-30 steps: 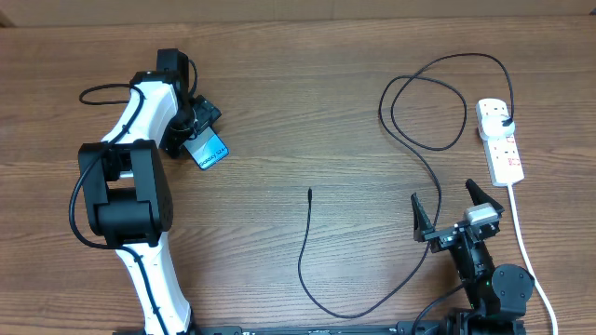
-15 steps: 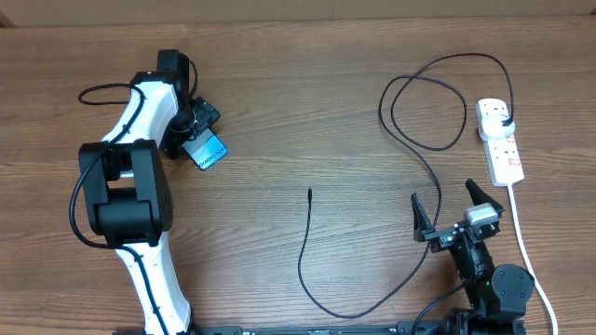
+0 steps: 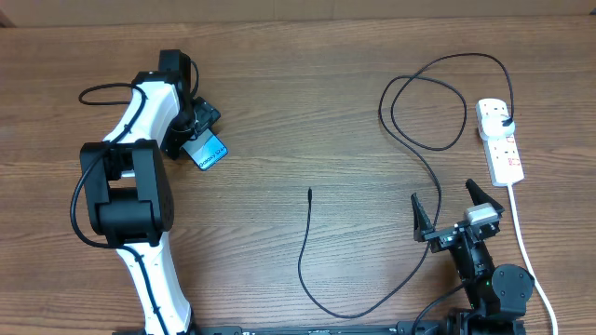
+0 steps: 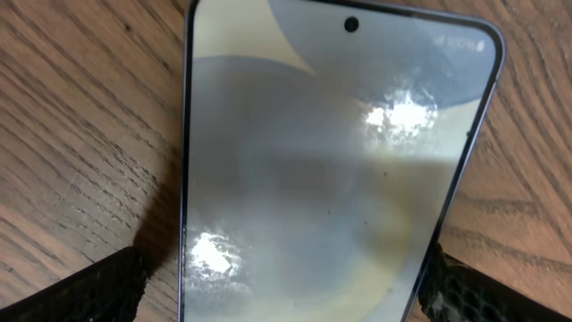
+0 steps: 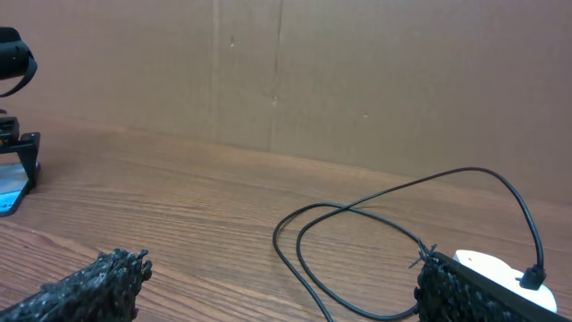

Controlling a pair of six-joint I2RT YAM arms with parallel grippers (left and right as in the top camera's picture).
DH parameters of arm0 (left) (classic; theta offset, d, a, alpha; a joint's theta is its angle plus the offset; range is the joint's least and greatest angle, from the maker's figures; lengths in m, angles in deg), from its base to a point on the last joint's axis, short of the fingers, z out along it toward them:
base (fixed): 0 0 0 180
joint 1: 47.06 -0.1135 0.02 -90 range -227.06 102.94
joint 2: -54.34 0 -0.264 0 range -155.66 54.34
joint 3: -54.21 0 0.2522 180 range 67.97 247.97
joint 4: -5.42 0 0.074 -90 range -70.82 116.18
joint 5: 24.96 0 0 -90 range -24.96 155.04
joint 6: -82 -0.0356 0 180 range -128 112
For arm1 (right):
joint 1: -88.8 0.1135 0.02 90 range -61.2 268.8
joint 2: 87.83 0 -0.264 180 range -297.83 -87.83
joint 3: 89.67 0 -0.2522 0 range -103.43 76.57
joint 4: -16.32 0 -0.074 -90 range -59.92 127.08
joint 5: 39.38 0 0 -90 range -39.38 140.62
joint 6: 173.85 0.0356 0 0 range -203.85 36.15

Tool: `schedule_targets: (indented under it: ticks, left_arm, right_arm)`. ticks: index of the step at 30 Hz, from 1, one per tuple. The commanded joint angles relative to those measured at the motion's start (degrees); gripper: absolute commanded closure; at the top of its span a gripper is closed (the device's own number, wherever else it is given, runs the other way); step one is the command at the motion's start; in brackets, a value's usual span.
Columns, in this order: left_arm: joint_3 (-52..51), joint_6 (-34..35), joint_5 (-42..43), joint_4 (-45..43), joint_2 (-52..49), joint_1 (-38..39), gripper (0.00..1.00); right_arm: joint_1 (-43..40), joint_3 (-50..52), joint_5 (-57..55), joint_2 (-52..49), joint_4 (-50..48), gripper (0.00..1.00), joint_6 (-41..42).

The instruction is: Plug charger to phone and switch on socket

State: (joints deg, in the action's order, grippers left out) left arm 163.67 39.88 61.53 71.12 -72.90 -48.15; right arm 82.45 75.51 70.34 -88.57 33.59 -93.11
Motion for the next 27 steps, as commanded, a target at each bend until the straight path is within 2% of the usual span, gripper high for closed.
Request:
schedule_targets:
  ticks: [1,27]
  left_arm:
    - [-0.74,1.51,1.6,0.28,-2.86,0.76,0.0]
    - [-0.74,1.49,1.64,1.75,-2.86,0.74,0.0]
  right_arm:
    - [0.24,0.61,0.31,0.57,-0.33,0.0,-0.22]
    - [0.24,0.61,0.31,0.57,-0.33,0.0,-0.22]
